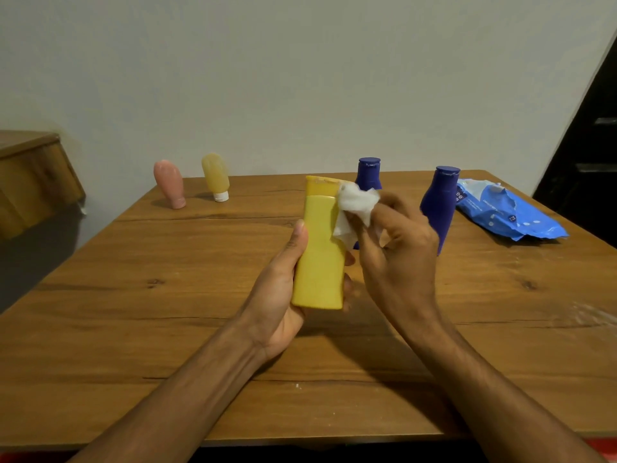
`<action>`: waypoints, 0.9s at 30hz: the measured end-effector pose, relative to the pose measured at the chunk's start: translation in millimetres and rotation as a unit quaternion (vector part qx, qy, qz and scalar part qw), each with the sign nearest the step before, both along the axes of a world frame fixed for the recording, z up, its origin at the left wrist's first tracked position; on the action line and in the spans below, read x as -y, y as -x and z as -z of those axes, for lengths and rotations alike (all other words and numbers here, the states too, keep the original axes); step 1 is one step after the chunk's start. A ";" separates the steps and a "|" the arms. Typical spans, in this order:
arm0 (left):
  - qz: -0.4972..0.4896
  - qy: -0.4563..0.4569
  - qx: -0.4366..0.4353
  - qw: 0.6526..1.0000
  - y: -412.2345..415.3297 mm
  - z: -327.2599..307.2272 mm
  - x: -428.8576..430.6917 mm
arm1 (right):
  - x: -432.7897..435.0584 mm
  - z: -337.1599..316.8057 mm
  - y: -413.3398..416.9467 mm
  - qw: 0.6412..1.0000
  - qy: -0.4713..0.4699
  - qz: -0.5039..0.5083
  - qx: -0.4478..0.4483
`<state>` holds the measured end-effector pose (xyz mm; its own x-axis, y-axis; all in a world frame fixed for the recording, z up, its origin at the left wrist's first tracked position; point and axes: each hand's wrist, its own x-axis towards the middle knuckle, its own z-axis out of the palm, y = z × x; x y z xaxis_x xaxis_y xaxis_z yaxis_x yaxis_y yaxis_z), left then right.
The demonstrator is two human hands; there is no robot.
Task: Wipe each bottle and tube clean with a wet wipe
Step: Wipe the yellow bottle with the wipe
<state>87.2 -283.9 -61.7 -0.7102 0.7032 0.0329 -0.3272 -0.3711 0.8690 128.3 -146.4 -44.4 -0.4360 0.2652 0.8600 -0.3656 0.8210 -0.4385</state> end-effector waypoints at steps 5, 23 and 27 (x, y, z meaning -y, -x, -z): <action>-0.015 -0.002 0.005 1.000 1.2 -0.8 1.0 | 1.8 0.0 -2.5 0.993 -0.105 -0.047 0.019; -0.028 0.083 -0.057 0.995 -6.3 4.2 -6.9 | 2.2 -7.7 -0.9 0.989 -0.142 0.029 0.015; -0.037 0.053 -0.034 0.997 -2.4 4.5 -5.1 | -4.9 -5.3 0.3 0.994 -0.092 0.047 0.027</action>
<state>89.5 -278.8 -66.2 -0.7585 0.6515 0.0114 -0.2406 -0.2963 0.9243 128.0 -141.5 -39.2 -0.4640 0.1478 0.8734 -0.2639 0.9181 -0.2956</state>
